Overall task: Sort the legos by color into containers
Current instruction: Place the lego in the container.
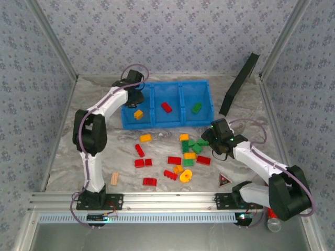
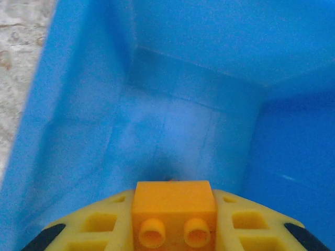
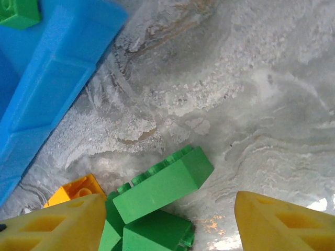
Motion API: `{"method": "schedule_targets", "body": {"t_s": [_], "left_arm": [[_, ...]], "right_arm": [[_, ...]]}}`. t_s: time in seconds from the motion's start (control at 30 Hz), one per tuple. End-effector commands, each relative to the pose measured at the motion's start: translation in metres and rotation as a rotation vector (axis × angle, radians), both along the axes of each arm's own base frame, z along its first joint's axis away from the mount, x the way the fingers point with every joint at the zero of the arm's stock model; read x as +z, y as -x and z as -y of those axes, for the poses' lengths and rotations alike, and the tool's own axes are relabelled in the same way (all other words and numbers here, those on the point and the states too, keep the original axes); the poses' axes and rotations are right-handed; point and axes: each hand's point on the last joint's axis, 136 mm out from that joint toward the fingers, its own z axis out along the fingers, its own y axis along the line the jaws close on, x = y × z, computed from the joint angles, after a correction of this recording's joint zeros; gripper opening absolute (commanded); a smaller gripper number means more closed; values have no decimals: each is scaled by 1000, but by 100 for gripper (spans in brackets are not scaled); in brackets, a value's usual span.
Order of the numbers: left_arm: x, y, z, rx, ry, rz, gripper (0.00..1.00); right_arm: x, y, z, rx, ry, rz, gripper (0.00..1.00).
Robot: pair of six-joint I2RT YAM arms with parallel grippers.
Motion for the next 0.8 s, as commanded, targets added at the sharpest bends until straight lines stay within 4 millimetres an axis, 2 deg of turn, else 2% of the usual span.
{"method": "schedule_targets", "body": {"t_s": [0.0, 0.17, 0.37, 0.47, 0.6, 0.77], "left_arm": [[-3, -10, -4, -34, -52, -16, 14], [-16, -20, -2, -60, -77, -37, 14], [-35, -21, 5, -79, -56, -82, 17], [-42, -20, 5, -78, -59, -99, 24], [-42, -19, 1, -67, -75, -101, 40], [-29, -20, 0, -69, -70, -78, 46]], "right_arm": [[0, 1, -6, -120, -94, -59, 68], [-3, -1, -10, -171, -120, -76, 68], [-7, -7, -12, -222, -133, -105, 70], [-10, -10, -18, -222, -146, -129, 70], [-16, -11, -25, -213, -155, -166, 70], [-28, -10, -31, -224, -161, -202, 68]]}}
